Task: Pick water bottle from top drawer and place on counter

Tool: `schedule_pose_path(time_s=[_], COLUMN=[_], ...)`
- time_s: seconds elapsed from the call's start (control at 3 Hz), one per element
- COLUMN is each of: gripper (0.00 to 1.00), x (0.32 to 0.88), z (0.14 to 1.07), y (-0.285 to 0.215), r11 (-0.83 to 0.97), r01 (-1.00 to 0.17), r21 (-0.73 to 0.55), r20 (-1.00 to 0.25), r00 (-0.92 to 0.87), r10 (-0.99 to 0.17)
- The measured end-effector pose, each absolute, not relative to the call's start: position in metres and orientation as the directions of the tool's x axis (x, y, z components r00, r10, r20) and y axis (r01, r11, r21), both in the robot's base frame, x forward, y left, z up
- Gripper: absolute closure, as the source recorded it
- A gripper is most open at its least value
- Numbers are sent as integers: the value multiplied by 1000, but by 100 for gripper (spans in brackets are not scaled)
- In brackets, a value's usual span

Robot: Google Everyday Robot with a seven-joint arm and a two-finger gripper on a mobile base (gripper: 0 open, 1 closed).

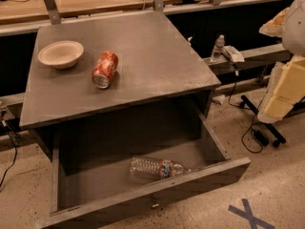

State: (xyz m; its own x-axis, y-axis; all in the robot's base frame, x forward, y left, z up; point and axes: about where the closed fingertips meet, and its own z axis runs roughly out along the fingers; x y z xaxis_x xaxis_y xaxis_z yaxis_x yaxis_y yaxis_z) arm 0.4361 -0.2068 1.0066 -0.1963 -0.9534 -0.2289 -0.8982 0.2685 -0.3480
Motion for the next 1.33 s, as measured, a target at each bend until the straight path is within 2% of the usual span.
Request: schedule_pose_path(time_s=[0.33,0.67,1.0,1.33], gripper=[0,0,0,0], x=[436,465,515,552], z=[1007,1001,983,930], y=[-206,-167,-85,-6], r11=[268,217,147,148], r01=[-898,-916,-932,-948], r21=[-349,-337,-330,-280], r20=[-230,-304,-403,-456], r00=[-195,-113,-2,-5], r10=[-953,-946,-915,-890])
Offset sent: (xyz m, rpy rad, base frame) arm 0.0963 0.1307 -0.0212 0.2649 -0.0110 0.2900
